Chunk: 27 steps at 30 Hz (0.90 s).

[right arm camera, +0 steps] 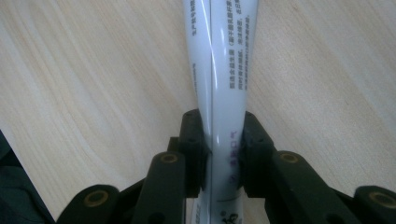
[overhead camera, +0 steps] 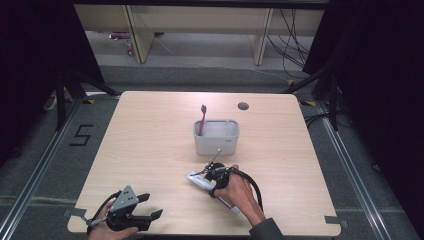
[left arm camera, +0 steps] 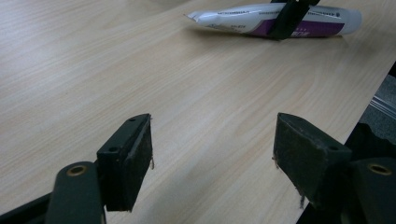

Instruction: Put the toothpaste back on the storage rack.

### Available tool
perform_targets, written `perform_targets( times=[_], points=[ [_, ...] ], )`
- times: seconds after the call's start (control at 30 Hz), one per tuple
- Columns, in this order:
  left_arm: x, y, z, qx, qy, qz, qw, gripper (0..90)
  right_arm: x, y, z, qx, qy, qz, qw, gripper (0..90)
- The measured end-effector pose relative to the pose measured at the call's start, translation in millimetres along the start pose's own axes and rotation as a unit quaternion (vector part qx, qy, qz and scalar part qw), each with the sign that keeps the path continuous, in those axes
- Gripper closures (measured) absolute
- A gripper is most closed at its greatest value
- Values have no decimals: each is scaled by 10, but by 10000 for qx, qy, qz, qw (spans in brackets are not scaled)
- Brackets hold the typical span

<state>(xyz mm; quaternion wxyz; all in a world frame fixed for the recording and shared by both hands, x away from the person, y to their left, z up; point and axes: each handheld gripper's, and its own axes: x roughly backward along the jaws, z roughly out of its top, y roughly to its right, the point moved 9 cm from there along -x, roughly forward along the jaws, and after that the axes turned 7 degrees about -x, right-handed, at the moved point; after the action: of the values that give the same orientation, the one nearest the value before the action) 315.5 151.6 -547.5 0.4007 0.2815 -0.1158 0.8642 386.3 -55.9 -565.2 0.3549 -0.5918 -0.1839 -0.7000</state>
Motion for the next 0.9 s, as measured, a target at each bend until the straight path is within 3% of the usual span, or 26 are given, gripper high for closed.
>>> perform_targets(
  times=[0.03,0.13,0.27,0.5,0.73,0.9],
  points=[
    [-1,-2,4,-7,10,-24,10000,280,4,11,-2,130,-20,-34,9999,746],
    [-7,-1,5,21,11,-46,10000,281,3,-2,-7,131,-23,-47,9999,749],
    [5,-12,0,-7,-48,-23,10000,281,7,11,-14,324,-48,-42,9995,752],
    [-11,-6,-5,-5,-20,-54,10000,281,30,48,-35,357,28,-113,9993,755],
    [-7,2,-8,-19,-38,-40,10000,281,86,59,-66,473,-147,-249,9985,757],
    [-10,-7,-5,-11,9,-27,10000,281,143,44,-59,548,-126,-222,9982,757]
  ],
)
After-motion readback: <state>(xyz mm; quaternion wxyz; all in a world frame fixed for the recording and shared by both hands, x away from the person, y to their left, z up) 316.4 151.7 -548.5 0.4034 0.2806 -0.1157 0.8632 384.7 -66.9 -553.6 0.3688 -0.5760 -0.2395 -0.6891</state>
